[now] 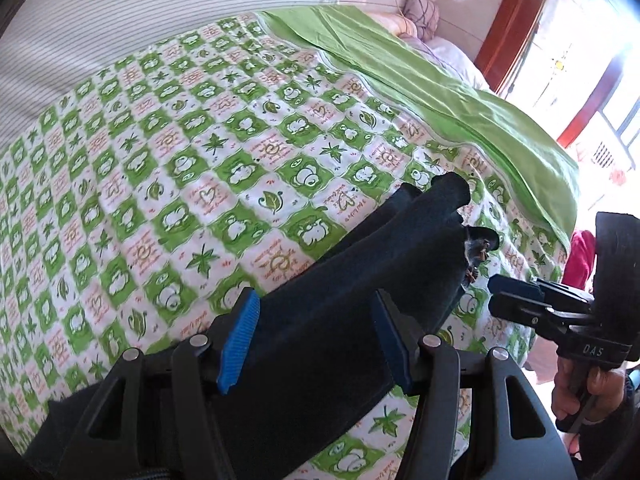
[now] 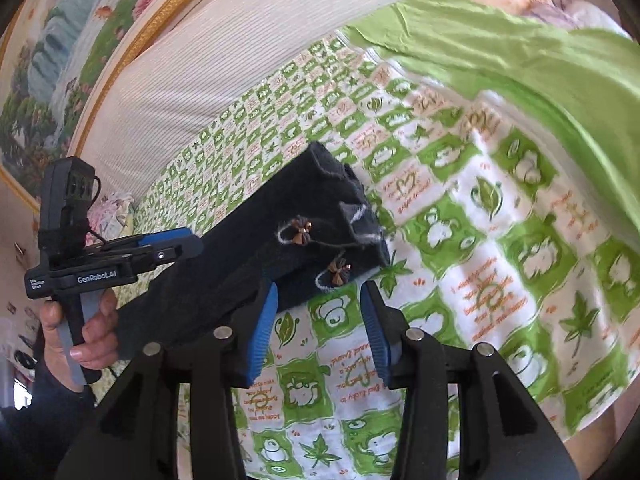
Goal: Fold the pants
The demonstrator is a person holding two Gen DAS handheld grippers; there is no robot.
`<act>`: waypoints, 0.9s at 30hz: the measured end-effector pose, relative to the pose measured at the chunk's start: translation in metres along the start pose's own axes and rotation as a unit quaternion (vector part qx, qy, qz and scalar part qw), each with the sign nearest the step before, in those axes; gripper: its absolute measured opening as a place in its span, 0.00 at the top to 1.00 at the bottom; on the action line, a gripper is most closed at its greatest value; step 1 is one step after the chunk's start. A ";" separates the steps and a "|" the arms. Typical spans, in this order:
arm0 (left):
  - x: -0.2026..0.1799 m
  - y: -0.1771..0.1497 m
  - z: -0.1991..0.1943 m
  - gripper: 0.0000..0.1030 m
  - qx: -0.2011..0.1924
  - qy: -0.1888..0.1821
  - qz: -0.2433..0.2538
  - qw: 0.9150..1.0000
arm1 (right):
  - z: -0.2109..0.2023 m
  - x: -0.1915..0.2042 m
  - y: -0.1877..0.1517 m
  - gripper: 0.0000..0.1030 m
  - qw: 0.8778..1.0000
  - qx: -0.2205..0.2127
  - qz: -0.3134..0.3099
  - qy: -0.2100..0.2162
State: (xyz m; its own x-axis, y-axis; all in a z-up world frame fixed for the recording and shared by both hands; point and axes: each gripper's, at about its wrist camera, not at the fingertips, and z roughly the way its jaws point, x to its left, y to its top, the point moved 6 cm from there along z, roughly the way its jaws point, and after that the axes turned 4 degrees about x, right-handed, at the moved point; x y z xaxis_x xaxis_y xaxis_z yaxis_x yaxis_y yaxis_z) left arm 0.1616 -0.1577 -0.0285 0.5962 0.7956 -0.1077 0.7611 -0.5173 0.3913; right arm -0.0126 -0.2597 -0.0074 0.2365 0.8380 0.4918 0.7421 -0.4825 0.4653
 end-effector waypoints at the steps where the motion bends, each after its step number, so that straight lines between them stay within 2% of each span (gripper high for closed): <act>1: -0.001 0.002 0.004 0.43 0.003 0.001 0.005 1.000 | 0.004 -0.002 -0.001 0.56 1.000 0.004 0.013 0.001; 5: -0.003 0.009 0.015 0.42 0.018 -0.005 0.025 1.000 | 0.009 -0.010 -0.001 0.53 0.996 -0.003 0.082 0.025; 9: -0.009 0.016 0.031 0.41 0.039 -0.021 0.057 0.997 | 0.007 -0.011 0.004 0.35 0.989 -0.030 0.130 0.056; 13: -0.014 0.024 0.049 0.41 0.058 -0.016 0.085 0.995 | 0.014 -0.016 0.010 0.34 0.985 -0.035 0.162 0.047; 16: -0.019 0.030 0.063 0.41 0.080 -0.032 0.095 0.992 | 0.019 -0.020 0.013 0.34 0.981 -0.045 0.179 0.058; 17: -0.020 0.032 0.069 0.41 0.087 -0.036 0.096 0.991 | 0.021 -0.020 0.014 0.44 0.981 -0.049 0.176 0.065; 18: -0.021 0.034 0.074 0.41 0.094 -0.040 0.098 0.990 | 0.023 -0.020 0.014 0.64 0.982 -0.047 0.169 0.068; 20: -0.024 0.038 0.082 0.41 0.102 -0.051 0.104 0.988 | 0.025 -0.023 0.012 0.79 0.983 -0.040 0.165 0.069; 23: -0.028 0.050 0.092 0.40 0.114 -0.079 0.106 0.985 | 0.023 -0.033 0.006 0.85 0.985 -0.041 0.153 0.073; 27: -0.035 0.064 0.106 0.40 0.134 -0.114 0.105 0.979 | 0.019 -0.031 0.001 0.86 0.989 -0.045 0.124 0.073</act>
State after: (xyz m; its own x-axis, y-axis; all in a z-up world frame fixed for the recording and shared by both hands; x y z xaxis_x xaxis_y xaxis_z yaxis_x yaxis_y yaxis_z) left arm 0.2161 -0.2524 -0.0963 0.7647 0.5881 -0.2634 0.6374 -0.7503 0.1754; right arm -0.0071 -0.2810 -0.0361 0.3059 0.6491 0.6965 0.6128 -0.6941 0.3777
